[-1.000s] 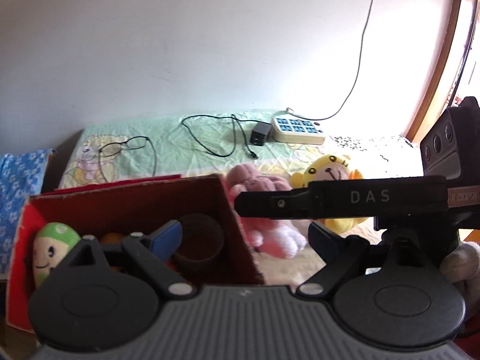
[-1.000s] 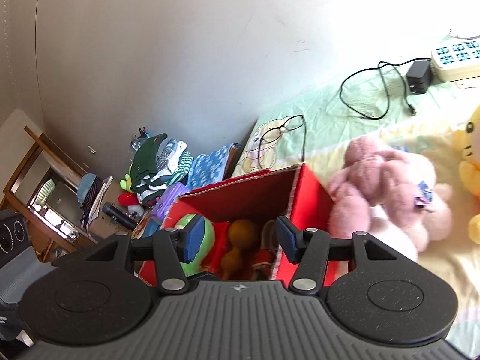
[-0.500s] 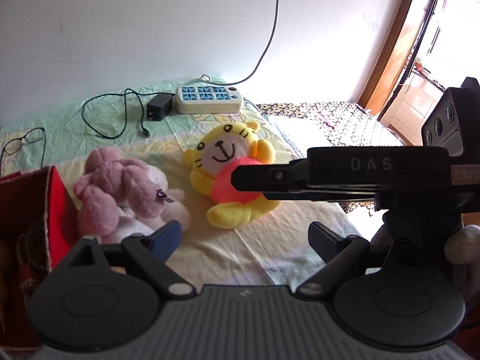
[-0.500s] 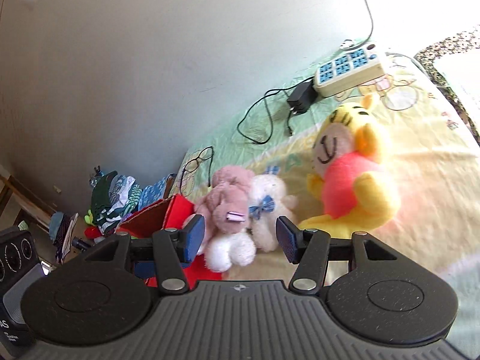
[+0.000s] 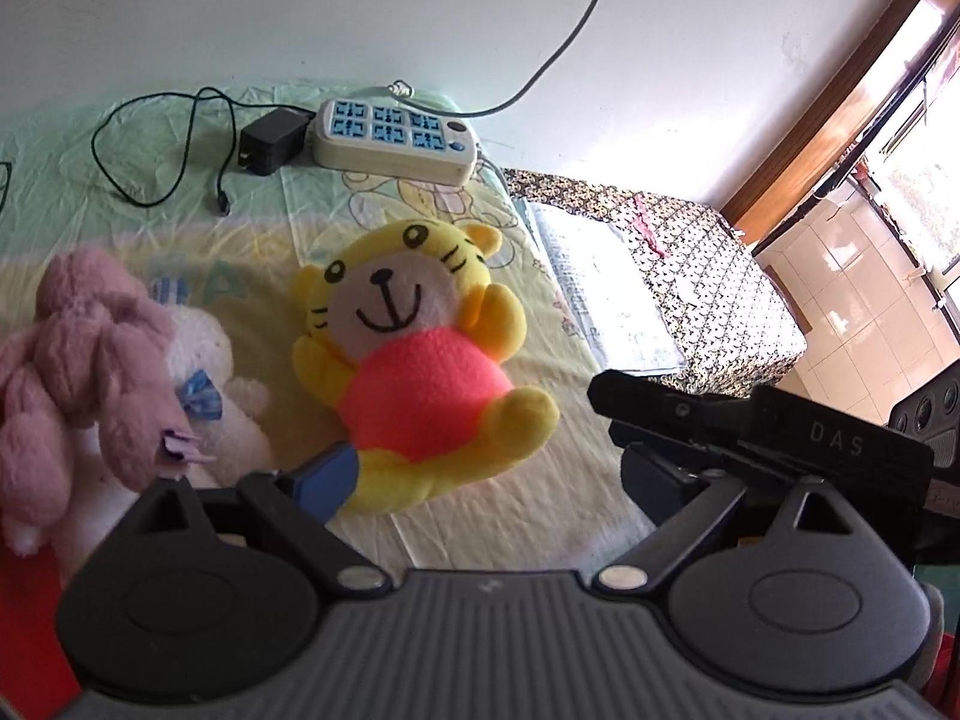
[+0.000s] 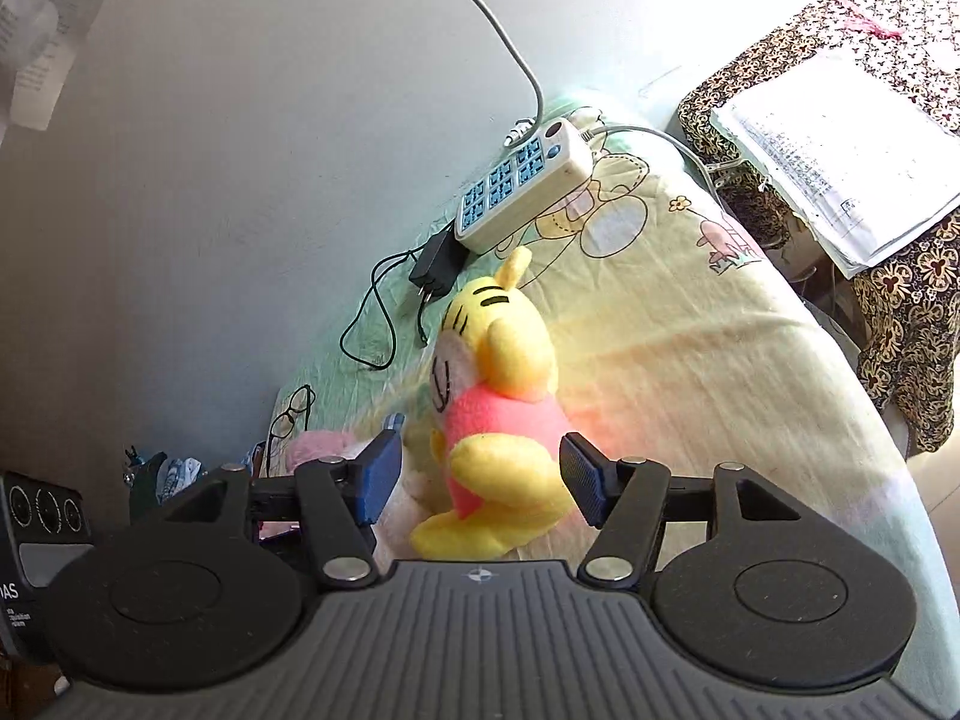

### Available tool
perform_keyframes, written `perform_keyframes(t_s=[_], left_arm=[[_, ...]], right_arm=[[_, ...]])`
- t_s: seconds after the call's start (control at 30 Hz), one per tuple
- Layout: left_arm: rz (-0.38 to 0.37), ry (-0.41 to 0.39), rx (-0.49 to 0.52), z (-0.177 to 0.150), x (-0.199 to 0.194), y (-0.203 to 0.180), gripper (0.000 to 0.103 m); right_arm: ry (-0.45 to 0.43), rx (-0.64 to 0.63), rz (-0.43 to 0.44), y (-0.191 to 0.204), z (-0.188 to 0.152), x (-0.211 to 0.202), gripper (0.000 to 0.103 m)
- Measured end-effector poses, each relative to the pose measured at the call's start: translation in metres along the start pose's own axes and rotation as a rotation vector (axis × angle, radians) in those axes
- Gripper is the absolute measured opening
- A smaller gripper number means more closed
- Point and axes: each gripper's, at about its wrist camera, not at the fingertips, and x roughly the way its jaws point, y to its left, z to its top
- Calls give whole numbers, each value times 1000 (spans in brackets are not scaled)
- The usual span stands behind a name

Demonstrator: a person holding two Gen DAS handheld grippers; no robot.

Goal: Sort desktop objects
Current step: 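Close the right gripper on the yellow tiger plush's pink body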

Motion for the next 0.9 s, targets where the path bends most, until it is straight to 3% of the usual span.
perform_keyframes(t_s=[0.17,0.33,0.5,0.9], left_arm=[[15,7,-53,8,21,9,98],[13,18,-130,13,39,26,98],[-15,84,-179,11,64,36,98],[-56,158,-175,11,102,43,101]], right_arm=[[8,102,18,-17,12,23,63],[22,106,9,-21,18,47,63],[66,68,3,-20,21,73,63],[148,59,22,-29,20,117,69]])
